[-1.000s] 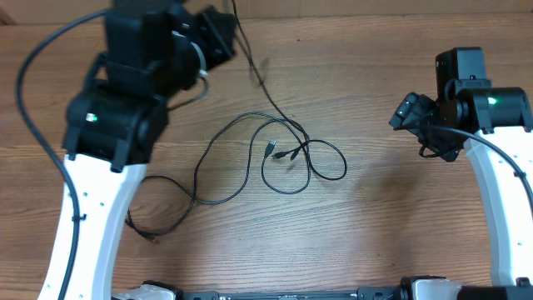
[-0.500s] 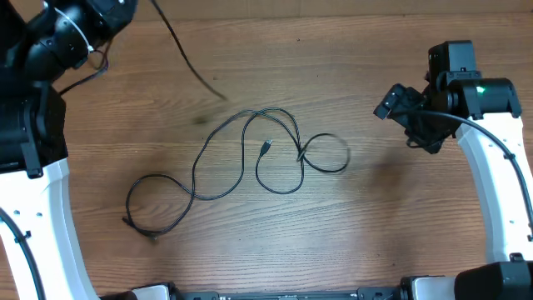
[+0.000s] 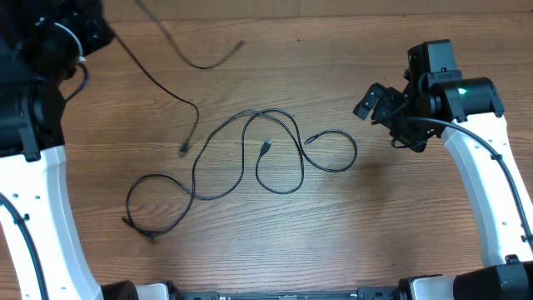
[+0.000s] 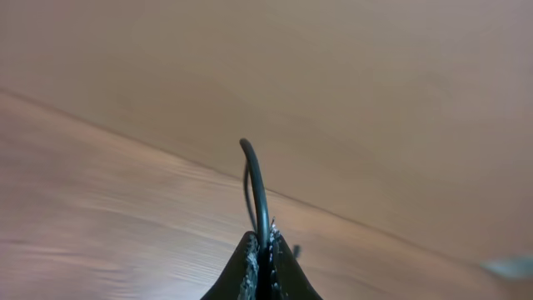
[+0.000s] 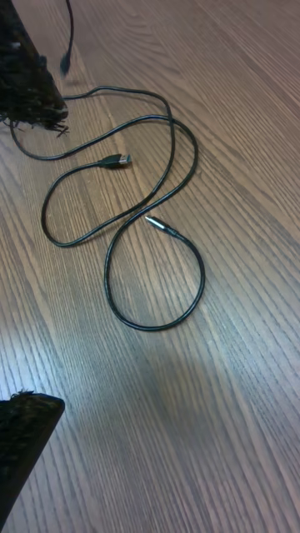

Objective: Untangle cables

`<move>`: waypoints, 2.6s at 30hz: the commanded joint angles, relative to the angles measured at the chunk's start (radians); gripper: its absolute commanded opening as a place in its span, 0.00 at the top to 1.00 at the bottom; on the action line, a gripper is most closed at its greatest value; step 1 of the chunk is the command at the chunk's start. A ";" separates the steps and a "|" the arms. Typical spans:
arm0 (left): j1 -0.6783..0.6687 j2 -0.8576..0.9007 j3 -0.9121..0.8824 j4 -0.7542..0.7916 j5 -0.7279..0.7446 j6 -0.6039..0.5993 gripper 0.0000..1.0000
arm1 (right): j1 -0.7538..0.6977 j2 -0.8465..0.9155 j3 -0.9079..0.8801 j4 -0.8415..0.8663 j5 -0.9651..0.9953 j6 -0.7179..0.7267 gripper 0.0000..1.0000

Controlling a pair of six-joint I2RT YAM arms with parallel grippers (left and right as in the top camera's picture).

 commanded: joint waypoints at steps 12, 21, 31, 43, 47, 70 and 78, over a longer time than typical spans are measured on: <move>0.203 0.292 0.013 0.360 -0.247 0.082 0.96 | 0.005 0.003 -0.001 0.007 -0.002 -0.003 0.00; 0.205 0.575 0.013 0.392 -0.146 -0.004 0.96 | 0.005 0.003 -0.001 0.031 -0.002 -0.003 0.00; 0.248 0.784 0.012 0.304 -0.157 -0.093 0.96 | 0.005 0.003 -0.001 0.031 -0.002 -0.003 0.00; 0.393 0.798 0.017 0.104 -0.265 -0.283 0.23 | 0.005 0.003 -0.001 0.031 -0.002 -0.003 0.00; 0.443 0.787 0.044 0.037 -0.037 -0.343 0.00 | 0.005 0.003 -0.001 0.031 -0.002 -0.003 0.00; 0.437 0.322 0.053 -0.242 0.048 -0.364 0.00 | 0.005 0.003 -0.001 0.031 -0.002 -0.003 0.00; 0.381 0.319 0.050 -0.430 0.330 -0.117 0.10 | 0.005 0.003 -0.001 0.031 -0.002 -0.003 0.00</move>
